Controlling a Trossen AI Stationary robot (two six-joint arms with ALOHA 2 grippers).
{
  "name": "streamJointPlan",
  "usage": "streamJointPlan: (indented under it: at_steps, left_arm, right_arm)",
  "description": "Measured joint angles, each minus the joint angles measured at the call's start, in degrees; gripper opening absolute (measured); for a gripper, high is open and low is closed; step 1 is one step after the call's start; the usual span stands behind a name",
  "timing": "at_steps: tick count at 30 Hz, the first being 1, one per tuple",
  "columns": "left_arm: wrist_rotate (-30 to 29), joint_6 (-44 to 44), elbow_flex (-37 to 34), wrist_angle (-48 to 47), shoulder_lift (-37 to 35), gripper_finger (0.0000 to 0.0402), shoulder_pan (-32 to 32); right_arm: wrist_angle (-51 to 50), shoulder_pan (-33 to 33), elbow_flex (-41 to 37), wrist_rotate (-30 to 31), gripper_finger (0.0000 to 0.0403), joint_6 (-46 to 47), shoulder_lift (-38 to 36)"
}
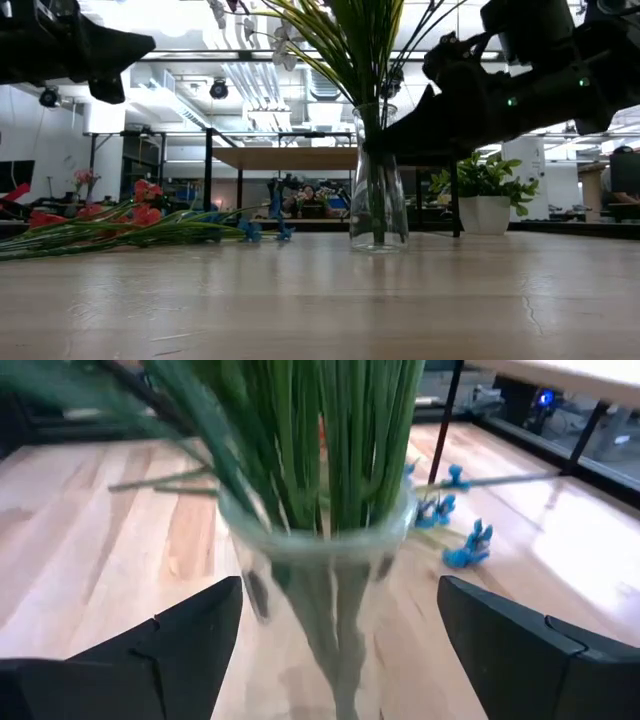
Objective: Pick and place flowers into a vace then onto a shelf
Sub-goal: Adjust the transparent vase
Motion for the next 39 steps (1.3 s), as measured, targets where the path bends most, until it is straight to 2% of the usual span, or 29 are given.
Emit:
streamJointPlan:
  at_steps: [13, 24, 28, 32, 39]
  left_arm:
    - [0.0, -0.1, 0.0, 0.0, -0.1, 0.0, 0.0]
    - [0.0, -1.5, 0.0, -0.1, 0.1, 0.0, 0.0]
    - [0.0, -1.5, 0.0, -0.1, 0.1, 0.0, 0.0]
    - [0.0, -1.5, 0.0, 0.0, 0.0, 0.0, 0.0]
    - [0.0, -1.5, 0.0, 0.0, 0.0, 0.0, 0.0]
  right_arm:
    - [0.6, 0.0, 0.9, 1.5, 0.0316, 0.1, 1.4]
    - [0.6, 0.0, 0.9, 1.4, 0.0191, -0.5, 1.4]
    - [0.7, 0.0, 0.9, 1.1, 0.0166, -2.2, 1.3]
    - [0.8, 0.0, 0.9, -1.0, 0.0166, -5.2, 1.3]
    - [0.9, -0.1, 0.9, -2.5, 0.0182, -5.1, 1.1]
